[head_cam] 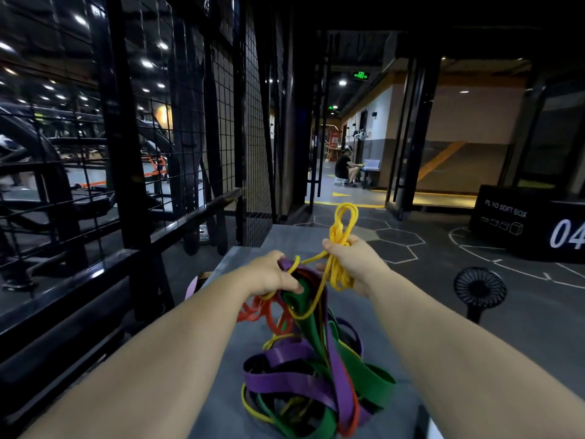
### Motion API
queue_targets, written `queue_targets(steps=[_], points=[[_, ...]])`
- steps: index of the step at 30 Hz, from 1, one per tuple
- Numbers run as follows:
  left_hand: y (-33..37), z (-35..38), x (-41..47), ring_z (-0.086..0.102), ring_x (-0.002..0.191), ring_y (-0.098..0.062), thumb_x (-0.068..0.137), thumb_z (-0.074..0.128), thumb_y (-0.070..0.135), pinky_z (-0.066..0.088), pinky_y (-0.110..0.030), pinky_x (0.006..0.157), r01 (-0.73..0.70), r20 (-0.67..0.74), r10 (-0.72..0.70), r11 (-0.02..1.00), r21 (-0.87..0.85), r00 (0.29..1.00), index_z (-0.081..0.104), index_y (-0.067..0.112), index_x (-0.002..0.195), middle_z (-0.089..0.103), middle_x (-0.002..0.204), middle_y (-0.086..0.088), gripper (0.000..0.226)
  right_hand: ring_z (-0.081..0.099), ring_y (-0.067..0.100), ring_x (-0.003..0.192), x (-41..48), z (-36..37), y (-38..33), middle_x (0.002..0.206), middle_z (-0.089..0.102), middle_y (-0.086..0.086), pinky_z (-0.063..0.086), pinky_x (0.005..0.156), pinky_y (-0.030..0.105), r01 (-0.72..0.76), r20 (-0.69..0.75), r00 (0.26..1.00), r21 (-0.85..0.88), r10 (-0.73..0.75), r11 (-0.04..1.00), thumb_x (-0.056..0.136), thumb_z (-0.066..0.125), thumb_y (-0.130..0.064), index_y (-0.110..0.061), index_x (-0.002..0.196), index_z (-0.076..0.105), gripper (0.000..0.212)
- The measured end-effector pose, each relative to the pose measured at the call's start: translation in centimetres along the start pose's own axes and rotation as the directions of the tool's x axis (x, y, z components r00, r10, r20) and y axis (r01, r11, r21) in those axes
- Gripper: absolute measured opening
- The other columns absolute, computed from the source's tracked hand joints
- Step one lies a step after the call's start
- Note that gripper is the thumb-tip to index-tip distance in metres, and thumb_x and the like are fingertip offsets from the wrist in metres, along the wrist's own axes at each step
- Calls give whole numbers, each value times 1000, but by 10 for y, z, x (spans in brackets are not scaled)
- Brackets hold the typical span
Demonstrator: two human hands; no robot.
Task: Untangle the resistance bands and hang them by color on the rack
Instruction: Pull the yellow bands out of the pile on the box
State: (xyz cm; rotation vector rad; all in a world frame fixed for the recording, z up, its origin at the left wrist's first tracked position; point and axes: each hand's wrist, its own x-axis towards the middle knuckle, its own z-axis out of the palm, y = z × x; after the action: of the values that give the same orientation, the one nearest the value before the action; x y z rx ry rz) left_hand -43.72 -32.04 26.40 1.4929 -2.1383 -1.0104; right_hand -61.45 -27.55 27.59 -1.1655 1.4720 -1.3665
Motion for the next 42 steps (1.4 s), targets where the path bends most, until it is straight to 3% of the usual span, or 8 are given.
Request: queue_targets(steps=[5, 10, 17, 20, 25, 32, 35, 42], points=[[2, -4, 6, 62, 105, -26, 35, 88, 39, 52, -45, 94, -18, -10, 16, 975, -222, 1000, 49, 30, 119, 58, 121, -4, 92, 55, 18, 57, -3, 6, 0, 77, 59, 6, 45, 50, 30, 22, -51, 998, -11, -22, 1000, 94, 62, -27, -17, 89, 53, 14], [6, 4, 1, 62, 104, -28, 59, 88, 17, 53, -45, 93, -15, -12, 13, 952, -306, 1000, 45, 23, 125, 59, 116, -6, 79, 60, 22, 81, -3, 6, -4, 79, 62, 0, 49, 74, 34, 97, -40, 991, -474, -131, 875, 89, 65, -41, -24, 87, 57, 19], [11, 6, -7, 66, 58, -12, 87, 60, -6, 54, -22, 52, -2, 139, 117, 773, -635, 983, 60, 9, 100, 68, 74, -6, 20, 61, 23, 89, -6, -10, -9, 81, 62, -3, 47, 78, 33, 56, -133, 979, -546, -152, 836, 84, 69, -45, -25, 86, 60, 22], [13, 16, -7, 60, 47, -12, 86, 60, -9, 54, -25, 50, 0, 67, 53, 791, -612, 996, 58, 5, 87, 63, 55, -5, 14, 61, 22, 86, -9, -11, -16, 81, 63, -4, 48, 78, 33, 102, -105, 978, -519, -182, 848, 81, 74, -43, -27, 80, 59, 22], [23, 33, -5, 64, 73, -29, 79, 69, -6, 54, -42, 75, 16, -10, -26, 818, -575, 1000, 52, 6, 95, 65, 81, -16, 27, 59, 20, 83, -13, -5, -29, 76, 60, -4, 48, 77, 35, 132, -19, 982, -644, -188, 754, 80, 74, -44, -27, 74, 56, 26], [33, 37, -6, 62, 61, -19, 88, 51, -2, 57, -31, 66, 89, 140, 49, 557, -826, 989, 62, 3, 78, 64, 67, -9, 16, 57, 21, 82, -14, -11, -20, 70, 53, -9, 40, 67, 29, 57, -73, 982, -763, -173, 644, 85, 65, -49, -29, 75, 55, 25], [33, 42, -6, 56, 44, -15, 91, 42, -8, 51, -24, 46, 53, 62, -4, 584, -810, 998, 52, 5, 67, 57, 49, -4, 29, 58, 21, 82, -15, -12, -21, 76, 59, -5, 40, 69, 29, 71, -62, 987, -662, -148, 746, 87, 65, -48, -23, 93, 62, 26], [25, 54, 3, 58, 73, -23, 82, 51, -17, 54, -32, 71, -72, -78, 27, 742, -666, 997, 53, 5, 86, 57, 76, -13, 22, 60, 22, 83, -16, -7, -26, 92, 68, 6, 47, 77, 34, 139, -13, 985, -550, -175, 823, 92, 60, -43, -24, 103, 62, 22]])
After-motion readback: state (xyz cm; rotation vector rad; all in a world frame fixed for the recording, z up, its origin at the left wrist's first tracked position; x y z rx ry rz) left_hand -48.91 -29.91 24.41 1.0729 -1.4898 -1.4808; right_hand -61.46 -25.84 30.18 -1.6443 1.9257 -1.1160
